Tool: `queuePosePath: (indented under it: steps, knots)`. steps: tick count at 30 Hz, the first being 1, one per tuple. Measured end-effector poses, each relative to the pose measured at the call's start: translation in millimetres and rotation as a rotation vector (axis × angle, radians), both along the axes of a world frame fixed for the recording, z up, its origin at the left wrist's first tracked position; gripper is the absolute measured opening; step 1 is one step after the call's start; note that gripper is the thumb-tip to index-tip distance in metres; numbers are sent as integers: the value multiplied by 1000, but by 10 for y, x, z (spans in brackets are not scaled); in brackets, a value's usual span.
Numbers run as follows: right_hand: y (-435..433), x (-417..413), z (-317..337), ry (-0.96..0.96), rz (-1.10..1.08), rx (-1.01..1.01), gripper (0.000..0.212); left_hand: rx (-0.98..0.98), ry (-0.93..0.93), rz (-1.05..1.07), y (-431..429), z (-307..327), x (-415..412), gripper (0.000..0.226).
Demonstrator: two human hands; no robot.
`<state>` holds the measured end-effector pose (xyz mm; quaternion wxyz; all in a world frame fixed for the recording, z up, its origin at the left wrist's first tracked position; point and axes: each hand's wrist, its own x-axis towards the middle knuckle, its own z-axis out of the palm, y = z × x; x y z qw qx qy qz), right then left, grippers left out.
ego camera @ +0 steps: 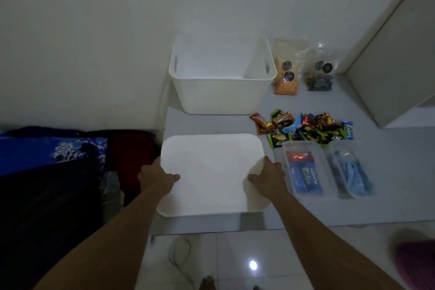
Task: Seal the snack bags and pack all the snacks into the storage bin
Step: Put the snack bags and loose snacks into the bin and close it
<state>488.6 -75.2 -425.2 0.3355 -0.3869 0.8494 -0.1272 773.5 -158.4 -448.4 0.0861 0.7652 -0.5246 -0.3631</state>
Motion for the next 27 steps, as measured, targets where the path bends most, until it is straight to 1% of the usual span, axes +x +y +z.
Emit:
queuePosePath:
  steps: [2,5,8,12,15,18,21,23,24,25,27]
  knots:
    - [19,54,-35,57,60,12,66,-10,-79,-72,42,22,-57,92]
    - [53,131,-58,130,150,27,60,-26,-107,-150,79,14,-101,99]
    - [83,154,-60,177,209,31,51,-29,-143,-230,69,8,-79,95]
    - [72,106,93,159,205,33,52,-37,-246,-309,55,179,-111,85]
    - [35,35,352,150,178,-26,53,-170,-259,-374,13,436,-245,70]
    - [-3,-94,701,182,172,-79,52,-318,-207,-490,-68,738,-468,62]
    - [-35,-312,1100,209,150,-153,37,-459,-96,-562,-147,1138,-802,58]
    - [-58,-492,1378,233,143,-191,27,-545,-75,-621,-200,1450,-1062,57]
    - [-62,-577,1531,255,143,-193,27,-580,-72,-651,-238,1599,-1193,57]
    - [-69,-673,1668,285,143,-189,30,-610,-69,-675,-276,1744,-1325,58]
    - [-88,-872,1905,320,133,-170,47,-664,-57,-712,-352,2005,-1586,58]
